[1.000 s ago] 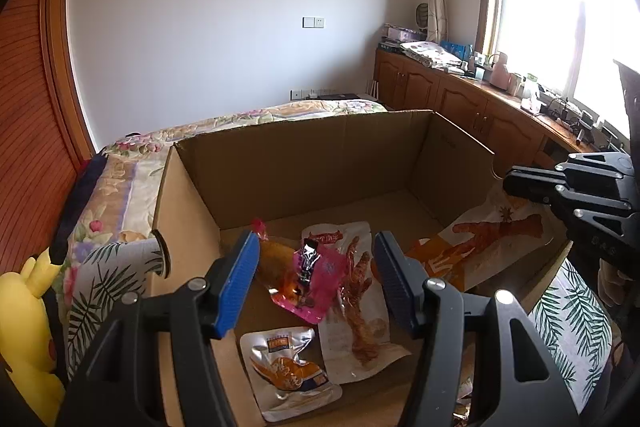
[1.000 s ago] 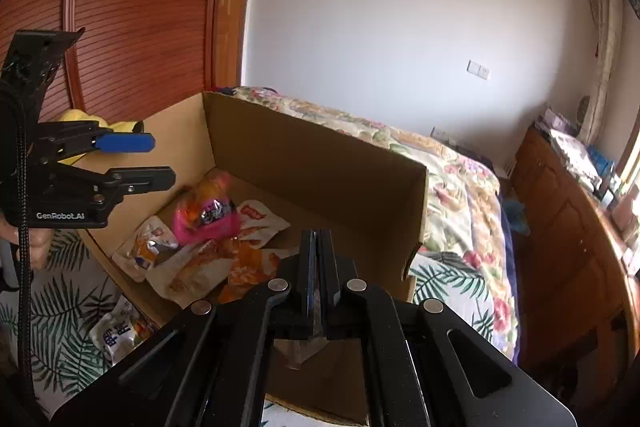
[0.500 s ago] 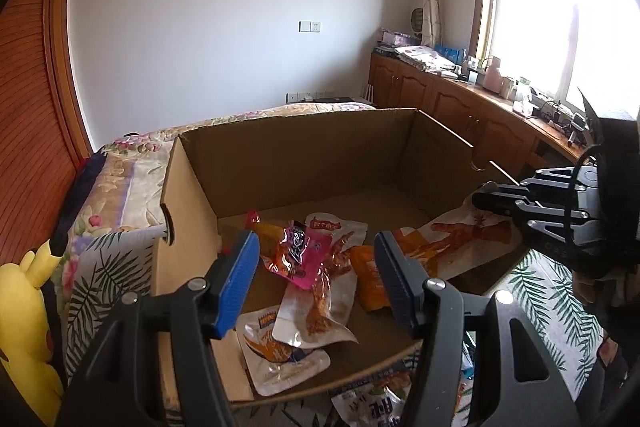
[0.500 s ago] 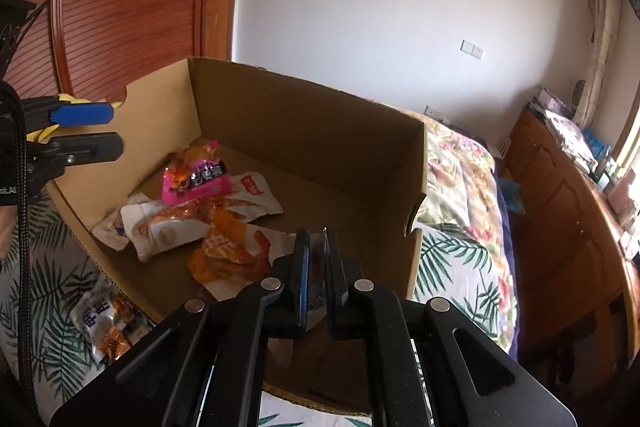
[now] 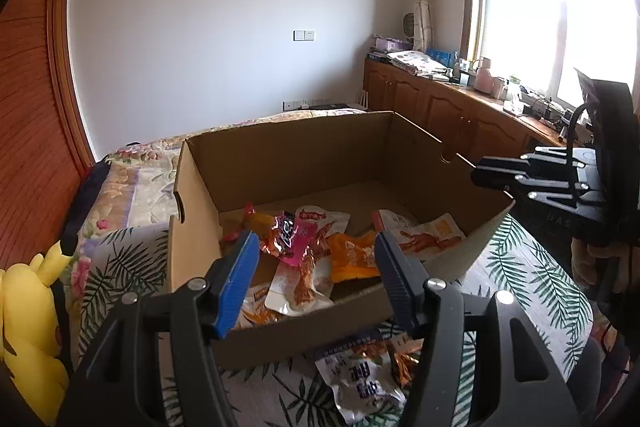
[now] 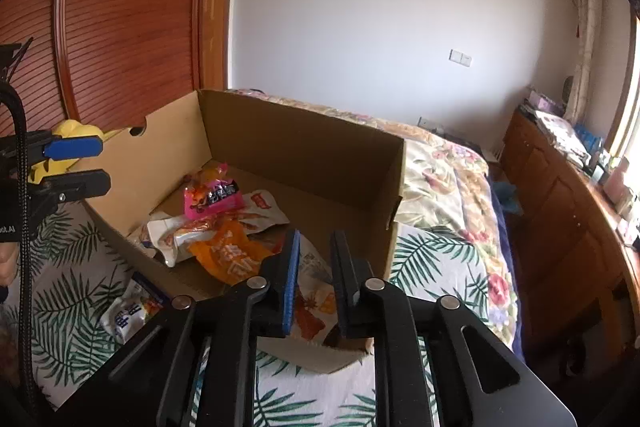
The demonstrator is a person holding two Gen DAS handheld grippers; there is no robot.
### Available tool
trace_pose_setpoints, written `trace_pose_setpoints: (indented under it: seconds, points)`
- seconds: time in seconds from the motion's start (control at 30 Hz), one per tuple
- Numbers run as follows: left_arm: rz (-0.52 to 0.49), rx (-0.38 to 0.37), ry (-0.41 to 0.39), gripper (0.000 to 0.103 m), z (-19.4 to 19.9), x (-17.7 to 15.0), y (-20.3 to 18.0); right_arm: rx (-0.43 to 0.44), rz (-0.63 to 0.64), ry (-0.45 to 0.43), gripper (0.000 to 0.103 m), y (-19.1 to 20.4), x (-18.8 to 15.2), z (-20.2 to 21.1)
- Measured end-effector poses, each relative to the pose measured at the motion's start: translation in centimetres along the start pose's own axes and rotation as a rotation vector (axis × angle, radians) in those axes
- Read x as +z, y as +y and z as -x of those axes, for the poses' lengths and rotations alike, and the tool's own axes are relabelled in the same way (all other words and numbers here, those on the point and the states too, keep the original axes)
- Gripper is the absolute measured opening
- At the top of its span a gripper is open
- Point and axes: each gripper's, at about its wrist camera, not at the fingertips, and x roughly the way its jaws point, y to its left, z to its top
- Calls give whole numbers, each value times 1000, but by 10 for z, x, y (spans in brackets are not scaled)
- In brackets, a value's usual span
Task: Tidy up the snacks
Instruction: 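Move both tools back toward the snacks beside the box, then grasp the white printed pouch with the left tool while the right tool grasps the blue wrapped candy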
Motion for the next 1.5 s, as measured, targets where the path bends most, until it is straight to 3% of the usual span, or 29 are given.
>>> trace_pose_setpoints:
  seconds: [0.47, 0.67, 0.9, 1.5]
  points:
    - [10, -13, 32, 62, 21, -40, -14, 83, -47, -39, 24, 24, -35, 55]
    - [51, -24, 83, 63, 9, -68, -14, 105, -80, -12, 31, 35, -62, 51]
    - [68, -16, 172, 63, -18, -94, -15, 138, -119, 38, 31, 43, -92, 32]
    - [98, -10, 266, 68, -55, -106, -18, 152, -145, 69, 47, 65, -123, 15]
